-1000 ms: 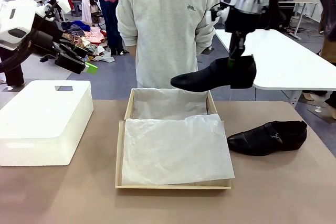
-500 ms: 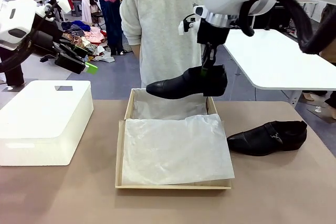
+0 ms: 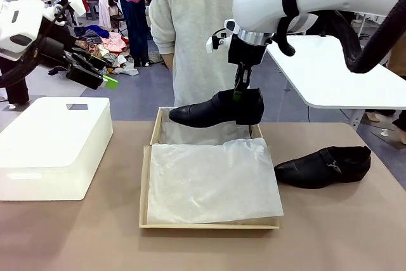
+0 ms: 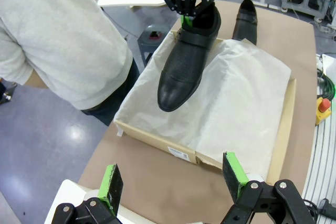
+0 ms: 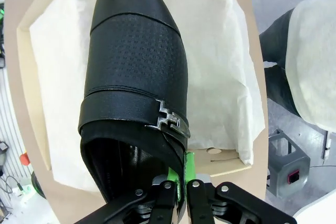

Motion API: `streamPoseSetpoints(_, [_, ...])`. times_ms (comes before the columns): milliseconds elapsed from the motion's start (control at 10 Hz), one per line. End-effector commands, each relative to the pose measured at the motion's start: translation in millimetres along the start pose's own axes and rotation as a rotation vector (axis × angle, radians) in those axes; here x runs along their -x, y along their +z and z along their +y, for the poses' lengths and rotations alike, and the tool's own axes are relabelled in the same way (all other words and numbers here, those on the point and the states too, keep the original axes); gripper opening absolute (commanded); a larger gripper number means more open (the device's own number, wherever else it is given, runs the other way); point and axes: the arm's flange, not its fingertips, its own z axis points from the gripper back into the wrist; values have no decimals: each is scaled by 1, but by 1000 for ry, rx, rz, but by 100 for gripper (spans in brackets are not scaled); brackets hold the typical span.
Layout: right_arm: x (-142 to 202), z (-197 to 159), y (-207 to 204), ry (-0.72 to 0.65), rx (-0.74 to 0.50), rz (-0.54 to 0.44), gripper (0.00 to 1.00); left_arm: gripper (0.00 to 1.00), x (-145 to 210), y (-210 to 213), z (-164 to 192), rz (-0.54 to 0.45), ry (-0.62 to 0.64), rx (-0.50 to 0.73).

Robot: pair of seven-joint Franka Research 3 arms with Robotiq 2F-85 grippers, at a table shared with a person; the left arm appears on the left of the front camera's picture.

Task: Pack the shoes into the box.
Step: Place one shoe of the Shoes into the Shoes Box.

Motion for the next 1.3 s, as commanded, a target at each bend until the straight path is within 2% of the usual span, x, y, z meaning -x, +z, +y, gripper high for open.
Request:
streamPoseSetpoints(0, [0,0,1,0,2,-1,0,100,1,0,1,-9,-2,11])
streamPoseSetpoints(500, [-4,-1,-7,2,11,-5,0,100,1,0,1,-9,-2,11])
streamPoseSetpoints(1200, [-20,-13,-56,51,-9,-11,0,100,1,0,1,-9,-2,11])
